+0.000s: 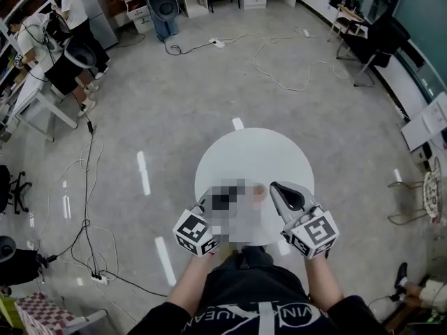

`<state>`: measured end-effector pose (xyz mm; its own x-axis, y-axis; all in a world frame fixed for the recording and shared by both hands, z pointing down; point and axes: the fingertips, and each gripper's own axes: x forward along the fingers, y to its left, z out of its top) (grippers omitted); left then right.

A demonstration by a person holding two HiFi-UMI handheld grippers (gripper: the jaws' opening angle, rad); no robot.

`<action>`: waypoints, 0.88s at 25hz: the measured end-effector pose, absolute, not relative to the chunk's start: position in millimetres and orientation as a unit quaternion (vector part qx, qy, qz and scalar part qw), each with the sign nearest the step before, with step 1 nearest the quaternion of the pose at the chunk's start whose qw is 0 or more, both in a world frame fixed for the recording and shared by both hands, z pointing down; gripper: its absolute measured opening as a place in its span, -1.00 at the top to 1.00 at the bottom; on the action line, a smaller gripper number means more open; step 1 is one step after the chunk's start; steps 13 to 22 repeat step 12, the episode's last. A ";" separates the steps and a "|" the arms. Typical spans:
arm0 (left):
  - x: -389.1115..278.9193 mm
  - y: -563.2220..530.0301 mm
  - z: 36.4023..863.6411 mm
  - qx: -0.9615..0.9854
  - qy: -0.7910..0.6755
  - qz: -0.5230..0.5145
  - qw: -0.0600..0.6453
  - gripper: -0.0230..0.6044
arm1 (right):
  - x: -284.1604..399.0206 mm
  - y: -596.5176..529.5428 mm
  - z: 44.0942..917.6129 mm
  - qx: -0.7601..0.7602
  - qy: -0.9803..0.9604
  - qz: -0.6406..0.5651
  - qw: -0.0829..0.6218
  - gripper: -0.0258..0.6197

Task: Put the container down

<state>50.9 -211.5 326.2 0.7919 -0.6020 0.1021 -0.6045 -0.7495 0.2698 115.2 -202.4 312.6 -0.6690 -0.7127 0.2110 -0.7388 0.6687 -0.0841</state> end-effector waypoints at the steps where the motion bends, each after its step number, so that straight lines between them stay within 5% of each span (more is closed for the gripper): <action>1: 50.6 -211.1 326.7 0.935 -0.322 0.005 0.146 0.88 | 115.4 -202.0 313.0 0.399 -0.910 0.083 0.080 0.90; 22: 50.8 -202.8 329.6 0.936 -0.317 0.007 0.152 0.88 | 117.0 -191.6 318.1 0.404 -0.906 0.093 0.080 0.90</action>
